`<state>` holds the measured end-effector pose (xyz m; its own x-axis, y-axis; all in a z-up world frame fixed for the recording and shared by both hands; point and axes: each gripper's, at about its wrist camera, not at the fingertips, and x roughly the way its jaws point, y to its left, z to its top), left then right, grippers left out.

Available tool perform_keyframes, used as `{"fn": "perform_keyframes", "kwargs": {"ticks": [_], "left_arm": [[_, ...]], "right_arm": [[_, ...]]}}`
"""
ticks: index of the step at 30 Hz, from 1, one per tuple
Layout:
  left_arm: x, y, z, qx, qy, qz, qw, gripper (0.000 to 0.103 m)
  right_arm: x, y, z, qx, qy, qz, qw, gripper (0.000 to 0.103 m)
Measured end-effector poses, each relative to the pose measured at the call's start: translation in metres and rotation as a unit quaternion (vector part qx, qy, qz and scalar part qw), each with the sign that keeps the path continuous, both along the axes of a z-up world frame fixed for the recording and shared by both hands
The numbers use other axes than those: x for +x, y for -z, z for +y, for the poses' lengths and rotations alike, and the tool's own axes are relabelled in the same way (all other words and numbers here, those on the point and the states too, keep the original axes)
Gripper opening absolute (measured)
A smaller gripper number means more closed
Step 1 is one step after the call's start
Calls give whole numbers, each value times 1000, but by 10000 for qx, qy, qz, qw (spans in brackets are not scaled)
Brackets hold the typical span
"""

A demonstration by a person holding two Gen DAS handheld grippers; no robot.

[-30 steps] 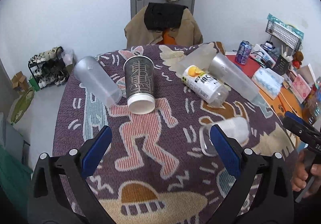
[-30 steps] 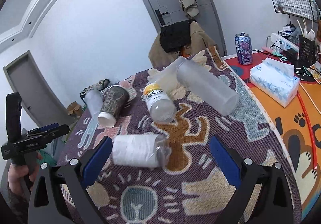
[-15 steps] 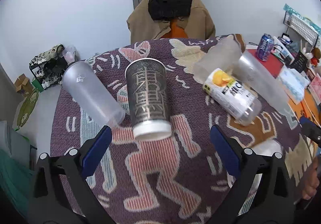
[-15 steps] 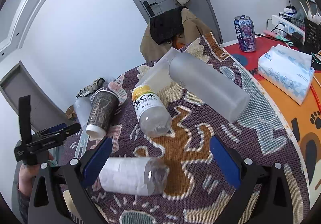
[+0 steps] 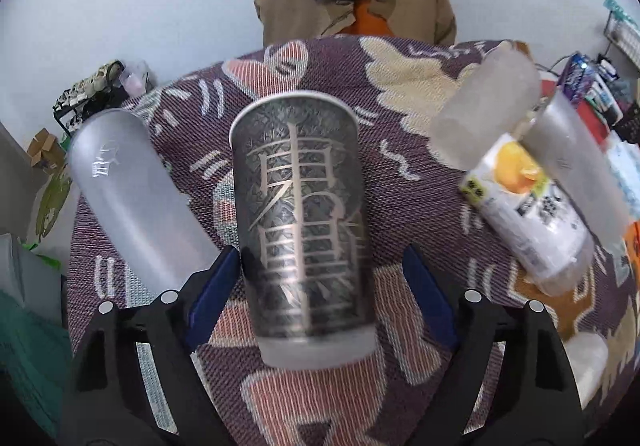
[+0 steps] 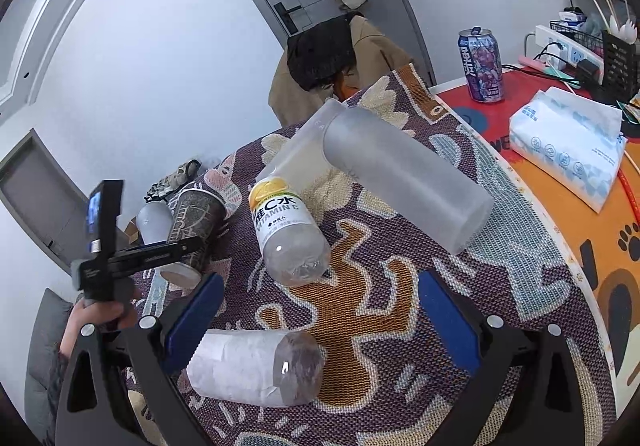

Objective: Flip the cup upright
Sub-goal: 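Close the left gripper around the dark paper cup's body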

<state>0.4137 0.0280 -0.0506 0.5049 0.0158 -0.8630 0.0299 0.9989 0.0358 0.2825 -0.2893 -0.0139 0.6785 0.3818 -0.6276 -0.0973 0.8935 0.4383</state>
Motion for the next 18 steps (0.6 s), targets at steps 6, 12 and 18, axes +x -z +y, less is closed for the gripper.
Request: {"fn": "perform_keyframes", "kwargs": {"ticks": [6, 12, 18], "left_arm": [[13, 16, -1, 217, -233, 241, 9992, 72], [-13, -15, -8, 237, -138, -129, 9995, 71], [-51, -50, -18, 176, 73, -346, 9992, 71]], "right_arm": [[-2, 1, -6, -46, 85, 33, 9999, 95], [-11, 2, -13, 31, 149, 52, 9999, 95], [-27, -6, -15, 150, 167, -35, 9997, 95]]}}
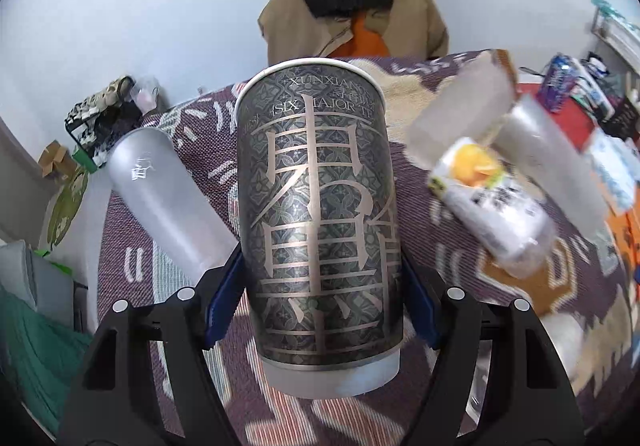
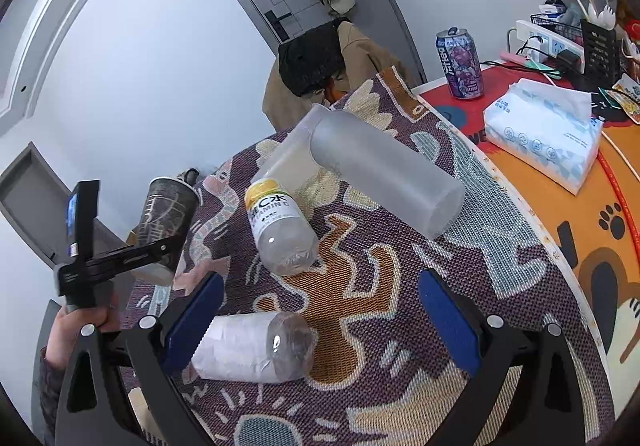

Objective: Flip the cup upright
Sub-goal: 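Close the left gripper around the dark paper cup's body, then lift the dark paper cup with the left gripper toward the right gripper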

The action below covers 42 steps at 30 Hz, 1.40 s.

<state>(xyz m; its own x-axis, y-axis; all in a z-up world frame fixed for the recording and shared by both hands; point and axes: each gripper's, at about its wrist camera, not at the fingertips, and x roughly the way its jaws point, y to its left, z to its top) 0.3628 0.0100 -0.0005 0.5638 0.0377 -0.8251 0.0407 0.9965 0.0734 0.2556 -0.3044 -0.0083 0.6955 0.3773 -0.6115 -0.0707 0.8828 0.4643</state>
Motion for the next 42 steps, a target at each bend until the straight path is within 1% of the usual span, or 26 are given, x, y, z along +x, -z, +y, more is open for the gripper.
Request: {"fn": "perform_keyframes", "kwargs": {"ticks": [3, 5, 9, 18, 24, 30, 35, 42], "left_arm": [[-27, -16, -4, -91, 125, -100, 9998, 71], [-36, -23, -5, -140, 180, -154, 9996, 71], [-67, -35, -10, -319, 253, -247, 9989, 71], [-133, -40, -21, -663, 293, -414, 9965, 71], [-167, -31, -32, -857, 390, -327, 9950, 71], [-196, -14, -48, -1022, 568, -115, 9931, 71], [-210, 0, -63, -1130, 715, 58, 9910, 71], [-218, 23, -86, -1277, 925, 361, 9868, 71]], "right_arm": [[-10, -5, -1, 56, -2, -62, 10000, 95], [-17, -8, -2, 66, -4, -92, 9999, 95], [-31, -10, -4, 83, -10, -96, 9999, 95], [-62, -12, -9, 67, -40, -128, 9999, 95], [-81, -7, -13, 73, -53, -69, 9999, 95], [-100, 0, -18, 100, -69, -15, 9999, 95], [-111, 6, -26, 146, -60, 50, 9999, 95], [-122, 17, -38, 216, -25, 205, 9996, 95]]}}
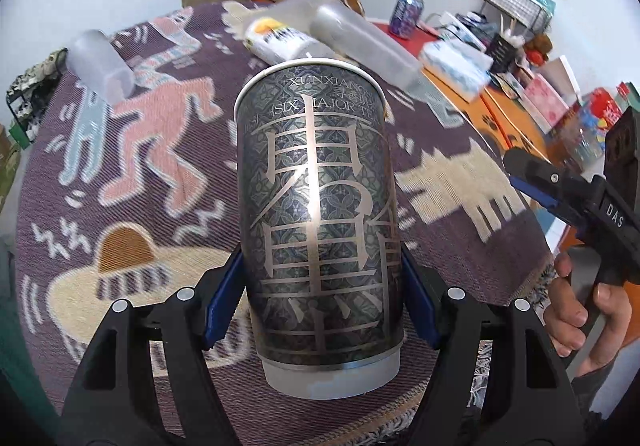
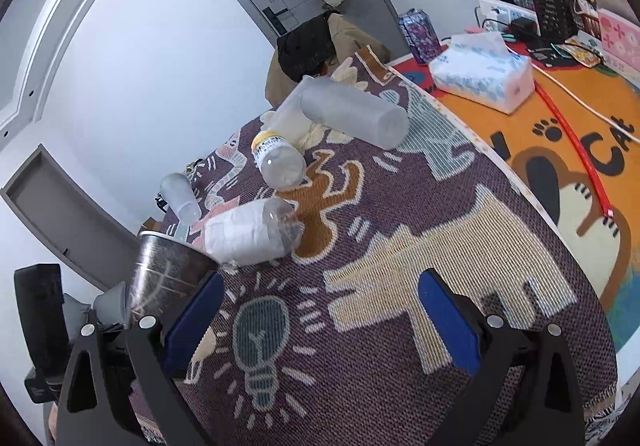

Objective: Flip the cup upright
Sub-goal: 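Lift the dark paper cup with the left gripper toward the right gripper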

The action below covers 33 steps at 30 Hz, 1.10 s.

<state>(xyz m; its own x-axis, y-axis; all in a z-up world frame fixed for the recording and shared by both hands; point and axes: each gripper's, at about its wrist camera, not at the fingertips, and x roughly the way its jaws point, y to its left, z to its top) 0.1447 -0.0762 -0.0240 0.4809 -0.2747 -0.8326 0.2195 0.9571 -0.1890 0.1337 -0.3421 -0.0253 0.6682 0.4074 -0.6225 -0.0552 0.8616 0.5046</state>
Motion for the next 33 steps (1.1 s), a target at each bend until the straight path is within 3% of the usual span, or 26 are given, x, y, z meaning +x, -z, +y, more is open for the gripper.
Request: {"fn": "perform_keyframes", "kwargs": {"ticks": [10, 13, 15, 21, 33], "left_arm": [[7, 35, -38, 18, 421, 421, 9982, 73], [9, 31, -41, 37, 386, 290, 9988, 91], [7, 22, -35, -128, 362, 162, 9991, 95], [6, 7, -9, -284, 68, -62, 9996, 96], [-5, 3, 57, -428, -563, -253, 9972, 97]], "right_arm": [[-10, 13, -20, 36, 146, 233, 9996, 95], [-10, 16, -23, 87, 134, 308, 9994, 95], [-10, 17, -24, 169, 88, 362, 9992, 95], [-2, 19, -16, 1063, -403, 614, 9916, 95], [20, 22, 41, 1430, -1053, 1091, 9780, 95]]}}
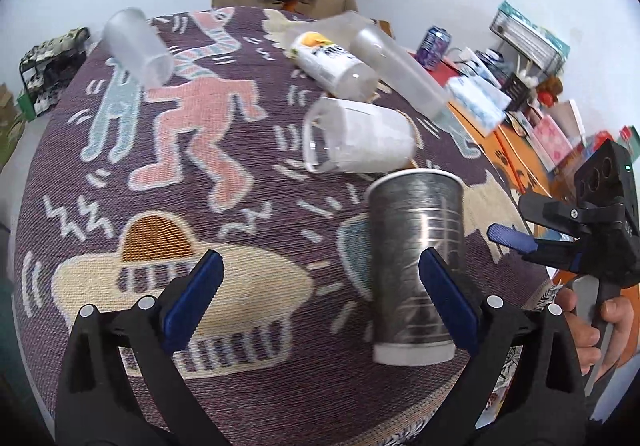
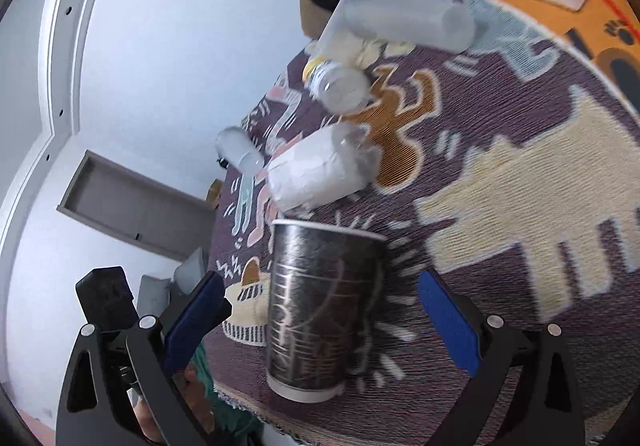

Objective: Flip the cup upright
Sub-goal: 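Lift the dark paper cup with the left gripper toward the right gripper, then grasp the dark paper cup with the right gripper while the left gripper releases it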

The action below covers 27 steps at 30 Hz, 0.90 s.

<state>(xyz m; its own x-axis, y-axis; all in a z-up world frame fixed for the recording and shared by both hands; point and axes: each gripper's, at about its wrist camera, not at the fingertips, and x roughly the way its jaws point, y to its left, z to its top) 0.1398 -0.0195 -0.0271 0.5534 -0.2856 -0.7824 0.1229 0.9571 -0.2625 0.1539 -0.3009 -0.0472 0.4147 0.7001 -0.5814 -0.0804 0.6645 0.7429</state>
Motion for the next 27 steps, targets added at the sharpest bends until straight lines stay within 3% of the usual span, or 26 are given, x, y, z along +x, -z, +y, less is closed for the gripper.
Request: {"fn": "perform_keyframes", "kwargs": {"ticks": [8, 17, 18, 20, 23, 27], "left_arm": [[-9, -2, 38, -84, -233, -199, 9995, 97], [-15, 4, 73, -249, -619, -254, 9975, 97], [-16, 5, 74, -271, -641, -250, 9973, 97], [-17, 6, 78, -312, -675, -247, 9969, 97], [-19, 6, 79, -362, -691, -268, 9966, 97], [-21, 4, 75, -376, -658, -320, 9966, 97]], "right_arm": [[18, 12, 33, -246, -197, 253, 9992, 95], [38, 31, 56, -185, -350, 670, 9970, 96], [38, 31, 57, -177, -357, 692, 9968, 95], [41, 35, 57, -198, -349, 773, 9962, 79], [41, 41, 55, -116, -334, 842, 9958, 78], [31, 24, 45, -168, -244, 484, 9984, 78]]}}
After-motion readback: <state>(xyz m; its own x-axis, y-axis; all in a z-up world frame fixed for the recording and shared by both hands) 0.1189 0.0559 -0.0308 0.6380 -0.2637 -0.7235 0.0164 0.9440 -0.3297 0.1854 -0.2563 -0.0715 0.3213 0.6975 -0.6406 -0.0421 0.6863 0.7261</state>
